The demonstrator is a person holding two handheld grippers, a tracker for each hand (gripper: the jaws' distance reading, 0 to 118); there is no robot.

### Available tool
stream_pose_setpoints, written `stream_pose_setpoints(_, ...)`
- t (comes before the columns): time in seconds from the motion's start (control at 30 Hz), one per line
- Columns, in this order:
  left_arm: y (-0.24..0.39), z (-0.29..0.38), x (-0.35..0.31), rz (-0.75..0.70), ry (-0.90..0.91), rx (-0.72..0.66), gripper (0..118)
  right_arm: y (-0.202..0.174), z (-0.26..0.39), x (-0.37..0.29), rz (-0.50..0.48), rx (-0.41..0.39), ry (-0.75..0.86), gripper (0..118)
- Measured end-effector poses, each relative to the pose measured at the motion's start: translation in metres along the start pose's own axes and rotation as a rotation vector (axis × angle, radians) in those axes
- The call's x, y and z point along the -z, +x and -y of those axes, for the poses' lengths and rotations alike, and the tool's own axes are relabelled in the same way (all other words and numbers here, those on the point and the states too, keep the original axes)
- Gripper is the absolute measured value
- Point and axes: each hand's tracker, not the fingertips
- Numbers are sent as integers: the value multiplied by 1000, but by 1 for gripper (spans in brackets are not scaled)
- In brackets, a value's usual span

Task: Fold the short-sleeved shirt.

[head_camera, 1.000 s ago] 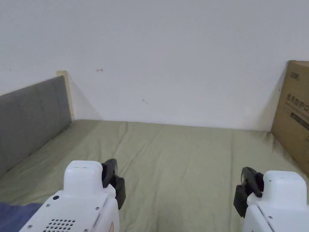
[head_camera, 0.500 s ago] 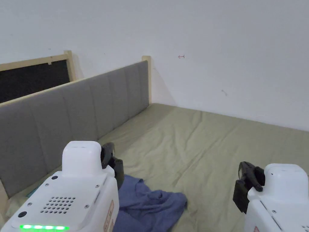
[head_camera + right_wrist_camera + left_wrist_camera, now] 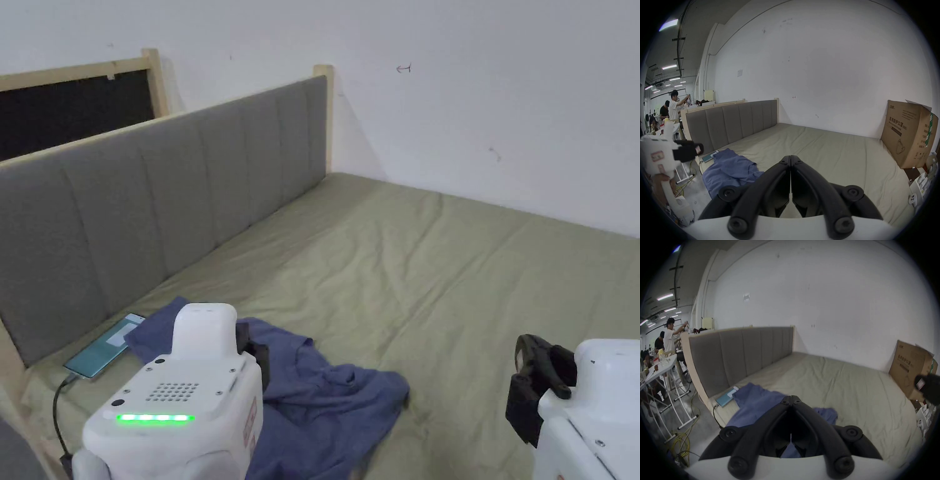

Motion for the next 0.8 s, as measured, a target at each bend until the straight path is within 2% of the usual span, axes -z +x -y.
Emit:
stream_pose_setpoints(0.13,-4,29,73,0,-236,-15,1,4,8,13,0,13,-48,1)
stream_pose_setpoints(0.2,-7,45,107,31,-340,-85,17,5,14,18,6,15,-73,1)
stream_pose_setpoints(0.27,-8,59,137,50,-426,-118,74,7,20,22,9,12,-98,1)
stream_pose_setpoints(0.3,-6,67,150,41,-471,-124,97,9,23,25,12,10,-112,1)
stream_pose_setpoints(0.33,-4,75,162,42,-513,-114,103,10,26,28,16,8,-123,1)
stream_pose_setpoints(0.37,-1,80,168,44,-531,-110,99,12,29,30,22,7,-135,1)
stream_pose_setpoints(0.47,13,98,180,30,-588,-72,100,20,36,38,35,23,-170,1)
stream_pose_setpoints(0.53,21,112,191,74,-629,-51,100,25,40,44,37,44,-197,1)
stream_pose_setpoints(0.6,28,123,195,19,-596,23,102,31,44,47,29,67,-217,1)
stream_pose_setpoints(0.67,31,118,192,13,-591,15,93,34,48,48,27,80,-231,1)
stream_pose_setpoints(0.7,30,113,187,7,-569,12,78,35,50,48,29,80,-235,1)
stream_pose_setpoints(0.77,29,109,187,-66,-537,12,4,36,54,50,38,79,-247,1)
stream_pose_setpoints(0.8,25,112,191,-100,-548,18,2,38,55,50,37,88,-253,1)
